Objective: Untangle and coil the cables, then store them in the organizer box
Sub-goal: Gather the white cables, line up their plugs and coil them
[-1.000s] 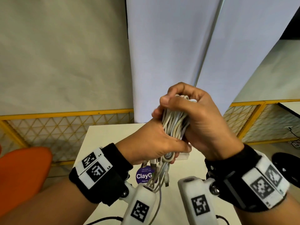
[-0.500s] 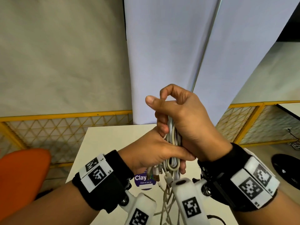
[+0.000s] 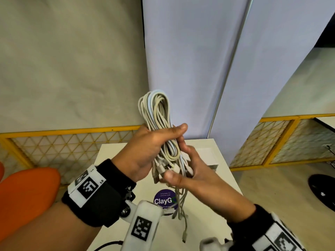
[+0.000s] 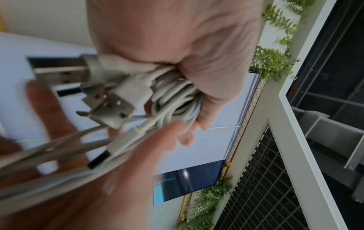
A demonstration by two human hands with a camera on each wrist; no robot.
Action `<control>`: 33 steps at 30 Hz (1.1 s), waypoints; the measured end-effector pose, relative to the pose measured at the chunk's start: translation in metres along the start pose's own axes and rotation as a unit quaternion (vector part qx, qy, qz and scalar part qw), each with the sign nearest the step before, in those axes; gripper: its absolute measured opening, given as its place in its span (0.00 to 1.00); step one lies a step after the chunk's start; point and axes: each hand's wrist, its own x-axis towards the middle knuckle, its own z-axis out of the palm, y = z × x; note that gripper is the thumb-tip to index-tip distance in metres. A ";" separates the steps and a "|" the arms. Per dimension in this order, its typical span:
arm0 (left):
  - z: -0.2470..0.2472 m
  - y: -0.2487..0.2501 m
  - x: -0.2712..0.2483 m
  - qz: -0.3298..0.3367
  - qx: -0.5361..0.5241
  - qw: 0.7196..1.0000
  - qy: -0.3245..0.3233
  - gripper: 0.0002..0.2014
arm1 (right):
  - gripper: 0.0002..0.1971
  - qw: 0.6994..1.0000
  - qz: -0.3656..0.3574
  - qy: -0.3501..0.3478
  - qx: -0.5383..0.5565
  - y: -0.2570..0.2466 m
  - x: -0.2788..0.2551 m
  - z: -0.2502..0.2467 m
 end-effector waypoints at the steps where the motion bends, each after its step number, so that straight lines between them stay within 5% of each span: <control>1: -0.002 0.002 0.001 0.001 -0.001 1.000 0.005 0.14 | 0.31 1.000 0.023 0.001 0.013 0.006 -0.001 0.002; 4: -0.009 0.006 0.004 -0.005 0.005 1.000 0.001 0.12 | 0.14 0.999 0.037 0.016 0.029 0.022 -0.004 0.001; 13: -0.015 0.002 0.003 -0.045 -0.016 0.999 0.009 0.14 | 0.17 0.998 0.024 -0.014 -0.055 0.036 -0.027 -0.018; 15: -0.012 0.000 0.004 -0.050 -0.020 0.998 0.021 0.13 | 0.10 0.997 -0.008 0.032 -0.063 0.037 -0.029 -0.014; 18: -0.004 -0.002 0.003 -0.047 -0.028 0.998 0.015 0.12 | 0.18 0.989 -0.067 0.131 -0.024 0.035 -0.027 -0.006; 21: -0.001 -0.001 0.002 -0.033 -0.022 0.999 -0.006 0.13 | 0.10 0.984 -0.102 0.147 -0.003 0.021 -0.026 -0.002; 27: -0.004 0.007 0.000 -0.002 0.004 0.998 -0.065 0.11 | 0.03 0.987 -0.065 0.147 -0.001 0.006 -0.031 -0.008; 33: -0.003 0.013 -0.005 0.051 0.074 0.985 -0.147 0.10 | 0.15 0.984 -0.024 0.173 0.023 0.003 -0.027 -0.014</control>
